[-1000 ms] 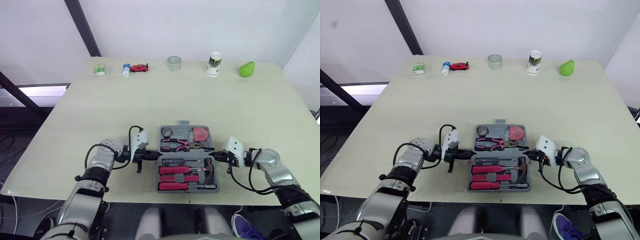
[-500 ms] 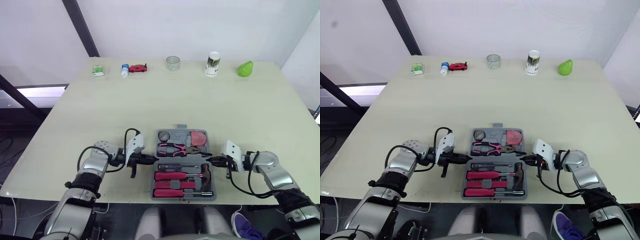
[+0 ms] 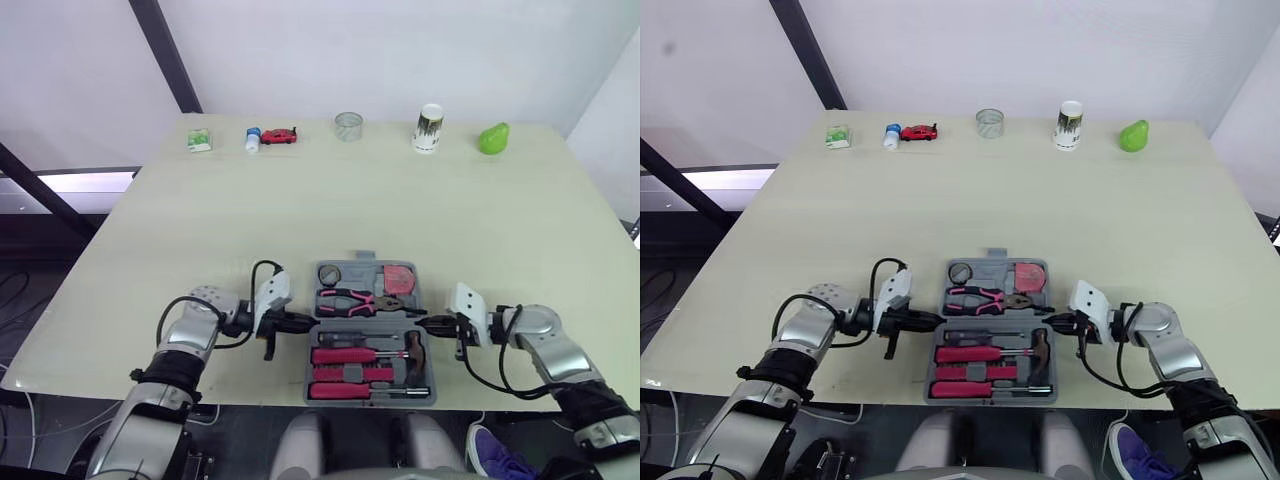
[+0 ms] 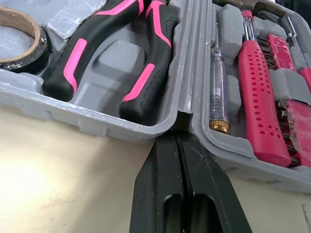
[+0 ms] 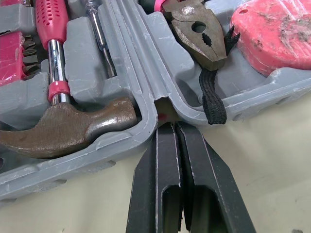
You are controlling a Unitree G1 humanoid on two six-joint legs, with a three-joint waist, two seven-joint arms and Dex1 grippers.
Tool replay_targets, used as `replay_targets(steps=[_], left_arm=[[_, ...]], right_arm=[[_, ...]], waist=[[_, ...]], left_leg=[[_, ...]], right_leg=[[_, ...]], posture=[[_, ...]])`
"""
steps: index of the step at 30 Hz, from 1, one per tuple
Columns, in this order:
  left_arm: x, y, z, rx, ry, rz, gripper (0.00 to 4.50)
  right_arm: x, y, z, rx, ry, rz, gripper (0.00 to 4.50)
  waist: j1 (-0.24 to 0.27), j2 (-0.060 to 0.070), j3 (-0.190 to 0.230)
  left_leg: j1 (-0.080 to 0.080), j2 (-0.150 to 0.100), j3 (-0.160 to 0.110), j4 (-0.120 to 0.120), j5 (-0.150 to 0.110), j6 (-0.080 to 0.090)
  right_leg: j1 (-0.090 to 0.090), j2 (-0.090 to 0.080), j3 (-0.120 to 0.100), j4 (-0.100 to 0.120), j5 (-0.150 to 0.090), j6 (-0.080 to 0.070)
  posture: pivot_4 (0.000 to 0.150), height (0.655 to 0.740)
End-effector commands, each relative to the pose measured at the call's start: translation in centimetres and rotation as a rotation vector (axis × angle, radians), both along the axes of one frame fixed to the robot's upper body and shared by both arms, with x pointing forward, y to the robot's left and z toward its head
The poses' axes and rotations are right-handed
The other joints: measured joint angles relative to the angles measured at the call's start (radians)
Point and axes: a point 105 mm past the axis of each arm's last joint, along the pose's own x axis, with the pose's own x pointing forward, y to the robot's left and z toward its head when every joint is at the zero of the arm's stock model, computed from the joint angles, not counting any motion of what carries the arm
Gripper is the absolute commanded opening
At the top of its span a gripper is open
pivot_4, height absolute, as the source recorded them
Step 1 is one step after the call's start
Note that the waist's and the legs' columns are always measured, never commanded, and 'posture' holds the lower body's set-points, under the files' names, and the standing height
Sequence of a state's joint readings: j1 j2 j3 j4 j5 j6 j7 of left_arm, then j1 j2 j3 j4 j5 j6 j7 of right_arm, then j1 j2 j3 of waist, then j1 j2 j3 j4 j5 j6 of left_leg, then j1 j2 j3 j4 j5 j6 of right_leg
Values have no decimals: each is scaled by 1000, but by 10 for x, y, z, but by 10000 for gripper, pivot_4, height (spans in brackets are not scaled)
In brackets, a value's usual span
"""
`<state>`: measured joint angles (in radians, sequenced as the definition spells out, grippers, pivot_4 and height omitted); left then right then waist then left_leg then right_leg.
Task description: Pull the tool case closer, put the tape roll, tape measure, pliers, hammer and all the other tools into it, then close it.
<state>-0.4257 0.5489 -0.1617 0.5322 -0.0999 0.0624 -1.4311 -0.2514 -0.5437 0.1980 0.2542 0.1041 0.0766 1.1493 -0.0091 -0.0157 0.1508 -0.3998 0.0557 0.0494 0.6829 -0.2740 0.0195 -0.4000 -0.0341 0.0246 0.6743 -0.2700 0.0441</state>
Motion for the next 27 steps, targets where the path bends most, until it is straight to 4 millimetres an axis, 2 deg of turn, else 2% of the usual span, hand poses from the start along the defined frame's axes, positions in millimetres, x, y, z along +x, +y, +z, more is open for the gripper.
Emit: replay_targets(steps=[1,17,27], left_arm=[[-3,-18,4,-37,-20,-57,0],[-1,-20,2,-34,-23,-52,0],[7,-23,2,-30,-59,-27,0]], right_arm=[[-2,9,12,40,-30,42,737],[-3,7,11,35,-18,40,737],[-2,5,11,28,-25,31,737]], waist=[[0,0,0],[3,0,0],[5,0,0]], left_leg=[[0,0,0,0,0,0],[0,0,0,0,0,0],[0,0,0,0,0,0]], right_leg=[[0,0,0,0,0,0],[0,0,0,0,0,0],[0,0,0,0,0,0]], posture=[[1500,7400],[1500,7400],[1500,7400]])
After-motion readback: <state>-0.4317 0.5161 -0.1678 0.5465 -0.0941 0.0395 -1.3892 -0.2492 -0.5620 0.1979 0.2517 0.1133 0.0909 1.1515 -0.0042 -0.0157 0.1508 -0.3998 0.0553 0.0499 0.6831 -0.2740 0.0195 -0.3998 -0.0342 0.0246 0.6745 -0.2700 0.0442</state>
